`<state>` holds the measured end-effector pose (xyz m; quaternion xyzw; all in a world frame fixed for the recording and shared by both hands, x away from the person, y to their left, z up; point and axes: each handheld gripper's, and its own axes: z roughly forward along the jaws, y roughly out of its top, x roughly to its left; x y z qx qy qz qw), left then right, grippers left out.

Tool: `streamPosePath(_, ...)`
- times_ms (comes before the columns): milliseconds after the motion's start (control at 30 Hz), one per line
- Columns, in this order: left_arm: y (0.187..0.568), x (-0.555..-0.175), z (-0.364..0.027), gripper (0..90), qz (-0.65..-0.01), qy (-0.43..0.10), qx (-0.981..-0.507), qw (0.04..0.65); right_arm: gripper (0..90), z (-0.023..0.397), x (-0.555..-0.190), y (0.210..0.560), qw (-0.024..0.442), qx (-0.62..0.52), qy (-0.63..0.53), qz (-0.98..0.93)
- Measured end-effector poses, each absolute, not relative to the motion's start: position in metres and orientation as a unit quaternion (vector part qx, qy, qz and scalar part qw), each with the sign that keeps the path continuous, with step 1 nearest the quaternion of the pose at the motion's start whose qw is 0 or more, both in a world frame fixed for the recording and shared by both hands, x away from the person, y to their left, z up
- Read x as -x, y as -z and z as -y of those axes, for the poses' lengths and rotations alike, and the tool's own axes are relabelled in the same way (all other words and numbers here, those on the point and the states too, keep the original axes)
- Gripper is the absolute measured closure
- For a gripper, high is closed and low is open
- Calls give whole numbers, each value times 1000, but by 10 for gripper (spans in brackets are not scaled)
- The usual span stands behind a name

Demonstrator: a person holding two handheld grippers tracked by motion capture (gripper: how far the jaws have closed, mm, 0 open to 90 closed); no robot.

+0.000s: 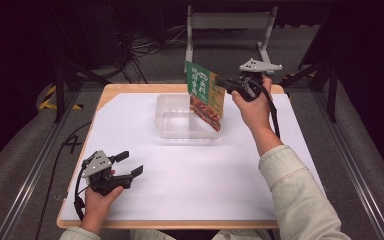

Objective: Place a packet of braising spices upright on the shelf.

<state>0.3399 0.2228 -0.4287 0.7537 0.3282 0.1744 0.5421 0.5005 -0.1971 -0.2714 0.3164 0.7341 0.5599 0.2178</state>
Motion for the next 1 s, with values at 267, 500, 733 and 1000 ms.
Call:
streamPosePath(267,429,-340,-222,246,-329,-174,-753,543,900,198,-500,278,215,-323,-553,-738)
streamPosePath(500,429,-341,-222,246,-328,-173,-754,542,900,201,-499,284,210,-329,-552,-737)
streamPosePath(733,429,-341,-222,246,-328,-173,-755,541,891,207,-498,287,208,-337,-548,-737)
streamPosePath(1000,429,-341,-221,245,-329,-173,-754,541,882,215,-499,294,209,-351,-540,-736)
